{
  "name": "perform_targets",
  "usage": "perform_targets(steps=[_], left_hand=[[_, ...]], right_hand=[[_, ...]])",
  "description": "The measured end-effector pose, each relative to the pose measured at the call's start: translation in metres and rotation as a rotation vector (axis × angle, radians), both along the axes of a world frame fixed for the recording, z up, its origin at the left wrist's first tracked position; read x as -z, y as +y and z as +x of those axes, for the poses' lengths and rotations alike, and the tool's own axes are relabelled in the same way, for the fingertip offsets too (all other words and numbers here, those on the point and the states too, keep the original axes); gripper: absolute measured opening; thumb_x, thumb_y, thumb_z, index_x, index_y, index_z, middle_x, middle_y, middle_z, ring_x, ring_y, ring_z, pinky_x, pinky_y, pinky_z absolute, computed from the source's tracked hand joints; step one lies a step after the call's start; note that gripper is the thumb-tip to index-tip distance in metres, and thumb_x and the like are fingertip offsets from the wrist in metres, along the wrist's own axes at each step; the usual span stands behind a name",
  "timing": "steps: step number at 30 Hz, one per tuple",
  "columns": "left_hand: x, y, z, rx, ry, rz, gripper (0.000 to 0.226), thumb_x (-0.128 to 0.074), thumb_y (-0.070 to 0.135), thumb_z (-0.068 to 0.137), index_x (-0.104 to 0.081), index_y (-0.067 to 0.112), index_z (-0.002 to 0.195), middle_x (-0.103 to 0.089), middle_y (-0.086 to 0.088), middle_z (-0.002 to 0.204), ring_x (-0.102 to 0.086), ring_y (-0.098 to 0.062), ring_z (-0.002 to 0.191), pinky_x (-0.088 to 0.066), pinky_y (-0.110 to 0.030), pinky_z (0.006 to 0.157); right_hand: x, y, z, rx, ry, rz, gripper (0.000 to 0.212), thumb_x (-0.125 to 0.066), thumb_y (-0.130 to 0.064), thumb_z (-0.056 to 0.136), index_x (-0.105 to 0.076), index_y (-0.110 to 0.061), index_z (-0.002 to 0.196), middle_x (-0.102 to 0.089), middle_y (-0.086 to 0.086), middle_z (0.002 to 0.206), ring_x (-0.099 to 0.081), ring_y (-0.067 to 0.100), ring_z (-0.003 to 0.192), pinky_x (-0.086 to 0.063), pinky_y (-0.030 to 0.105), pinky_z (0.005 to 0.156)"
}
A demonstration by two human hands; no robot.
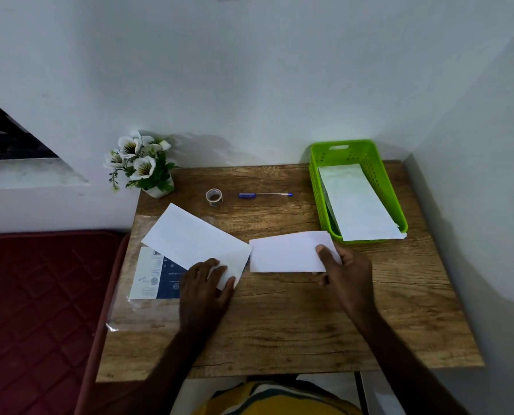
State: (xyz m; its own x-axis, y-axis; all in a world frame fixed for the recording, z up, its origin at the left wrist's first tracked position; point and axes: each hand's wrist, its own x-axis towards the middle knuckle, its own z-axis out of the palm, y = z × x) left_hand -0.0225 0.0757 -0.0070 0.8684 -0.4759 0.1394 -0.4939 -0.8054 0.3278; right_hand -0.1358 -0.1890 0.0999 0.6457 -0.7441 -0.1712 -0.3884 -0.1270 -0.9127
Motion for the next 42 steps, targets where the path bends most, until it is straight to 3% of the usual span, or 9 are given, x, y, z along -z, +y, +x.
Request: perform_targets(steps=[3, 7, 12, 15, 17, 21, 30, 34, 42], left_hand=[[0.002, 0.001, 0.0, 0.03, -0.06, 0.006, 0.043, -0.059, 0.049, 0.094, -0.07, 0.017, 0.122, -0.066, -0.008, 0.134, -0.057, -0.03, 0.127, -0.043, -0.051, 0.108], [-0.001, -0.002, -0.005, 0.059, -0.141, 0.023, 0.034, -0.063, 0.039, 0.096, -0.073, 0.011, 0.113, -0.07, -0.012, 0.123, -0.065, -0.03, 0.116, -0.05, -0.047, 0.097], [-0.013, -0.006, -0.009, 0.123, -0.237, 0.073, 0.014, -0.07, 0.021, 0.09, -0.072, 0.009, 0.096, -0.069, -0.012, 0.101, -0.068, -0.03, 0.091, -0.056, -0.04, 0.071], [-0.016, -0.007, -0.007, 0.124, -0.216, 0.131, 0.025, -0.084, 0.009, 0.074, -0.073, 0.006, 0.096, -0.07, -0.015, 0.098, -0.07, -0.034, 0.088, -0.06, -0.041, 0.065], [-0.015, -0.009, -0.007, 0.116, -0.213, 0.127, 0.013, -0.075, 0.014, 0.084, -0.072, 0.008, 0.095, -0.069, -0.014, 0.097, -0.069, -0.032, 0.087, -0.06, -0.041, 0.063], [-0.012, -0.008, -0.007, 0.055, -0.184, 0.086, 0.019, -0.059, 0.03, 0.096, -0.07, 0.014, 0.094, -0.068, -0.008, 0.095, -0.067, -0.025, 0.084, -0.057, -0.036, 0.062], [-0.02, -0.005, 0.001, -0.017, -0.072, 0.0, 0.009, -0.074, 0.027, 0.092, -0.071, 0.018, 0.093, -0.07, -0.003, 0.094, -0.068, -0.02, 0.084, -0.055, -0.033, 0.064], [-0.014, -0.003, 0.007, 0.016, -0.045, -0.002, 0.017, -0.063, 0.034, 0.093, -0.07, 0.018, 0.096, -0.071, -0.004, 0.098, -0.067, -0.023, 0.091, -0.055, -0.037, 0.076], [-0.011, -0.001, 0.009, 0.045, -0.046, -0.01, 0.021, -0.062, 0.034, 0.092, -0.071, 0.016, 0.097, -0.073, -0.006, 0.1, -0.068, -0.025, 0.094, -0.057, -0.041, 0.082]], right_hand=[[-0.022, -0.004, -0.003, -0.003, -0.085, -0.044, 0.007, -0.068, -0.026, 0.097, -0.075, -0.023, 0.096, -0.072, 0.007, 0.068, -0.067, 0.027, 0.051, -0.06, 0.046, 0.052], [-0.039, -0.003, -0.002, 0.011, -0.169, 0.083, 0.013, -0.065, -0.02, 0.099, -0.073, -0.018, 0.108, -0.073, 0.008, 0.07, -0.069, 0.025, 0.054, -0.058, 0.035, 0.046], [-0.019, 0.004, 0.002, -0.056, -0.056, 0.192, 0.011, -0.068, -0.015, 0.097, -0.075, -0.008, 0.102, -0.073, 0.005, 0.065, -0.066, 0.019, 0.049, -0.055, 0.03, 0.042], [-0.006, 0.005, 0.002, -0.077, 0.015, 0.281, 0.013, -0.068, -0.014, 0.097, -0.075, -0.005, 0.103, -0.073, 0.01, 0.066, -0.067, 0.023, 0.051, -0.055, 0.031, 0.044], [0.001, 0.003, 0.001, -0.069, 0.035, 0.294, 0.015, -0.067, -0.014, 0.097, -0.075, -0.003, 0.105, -0.074, 0.014, 0.069, -0.068, 0.026, 0.053, -0.054, 0.031, 0.044], [0.01, 0.001, 0.0, -0.032, 0.067, 0.287, 0.018, -0.068, -0.014, 0.096, -0.074, -0.003, 0.109, -0.074, 0.014, 0.07, -0.069, 0.03, 0.055, -0.054, 0.031, 0.045], [0.007, 0.004, 0.003, 0.001, 0.114, 0.273, 0.02, -0.068, -0.014, 0.095, -0.072, -0.004, 0.112, -0.075, 0.013, 0.074, -0.071, 0.029, 0.056, -0.056, 0.033, 0.047], [0.001, 0.006, 0.003, -0.006, 0.12, 0.287, 0.013, -0.068, -0.011, 0.095, -0.072, -0.006, 0.106, -0.075, 0.01, 0.069, -0.072, 0.031, 0.057, -0.057, 0.033, 0.047], [0.001, 0.012, 0.01, 0.057, 0.117, 0.272, 0.009, -0.068, -0.013, 0.095, -0.07, -0.011, 0.103, -0.075, 0.011, 0.07, -0.072, 0.03, 0.055, -0.058, 0.034, 0.046]])
